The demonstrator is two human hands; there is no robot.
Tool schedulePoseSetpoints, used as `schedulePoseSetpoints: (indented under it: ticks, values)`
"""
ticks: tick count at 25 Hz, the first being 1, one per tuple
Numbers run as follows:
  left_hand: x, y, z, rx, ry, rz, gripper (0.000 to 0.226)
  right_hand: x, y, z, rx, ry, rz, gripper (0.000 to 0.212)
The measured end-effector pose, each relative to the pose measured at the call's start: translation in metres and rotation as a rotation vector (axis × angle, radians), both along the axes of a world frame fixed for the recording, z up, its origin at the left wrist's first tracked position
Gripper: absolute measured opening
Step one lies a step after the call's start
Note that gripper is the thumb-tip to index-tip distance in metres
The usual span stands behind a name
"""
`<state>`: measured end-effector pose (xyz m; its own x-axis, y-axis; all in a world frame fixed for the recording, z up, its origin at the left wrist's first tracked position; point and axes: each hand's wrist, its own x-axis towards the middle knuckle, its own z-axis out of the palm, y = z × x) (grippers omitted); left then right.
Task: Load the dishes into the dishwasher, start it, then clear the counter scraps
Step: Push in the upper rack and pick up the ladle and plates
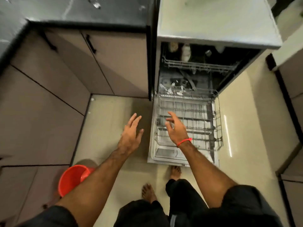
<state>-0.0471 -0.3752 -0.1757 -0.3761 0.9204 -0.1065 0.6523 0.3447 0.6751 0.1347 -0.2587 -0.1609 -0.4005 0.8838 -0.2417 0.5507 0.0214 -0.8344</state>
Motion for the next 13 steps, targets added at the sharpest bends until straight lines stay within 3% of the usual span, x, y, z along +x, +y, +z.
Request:
schedulePoseSetpoints:
  ticks: [6,13]
  values:
    - [-0.047,0.004,0.098,0.161,0.038,0.193,0.049,-0.059,0.012,0.083,0.051,0.088,0.176,0.033]
    - [-0.132,0.05,0.191,0.392,0.084,0.408,0.039,-0.178,0.102,0.177,0.133,0.279,0.266,0.027]
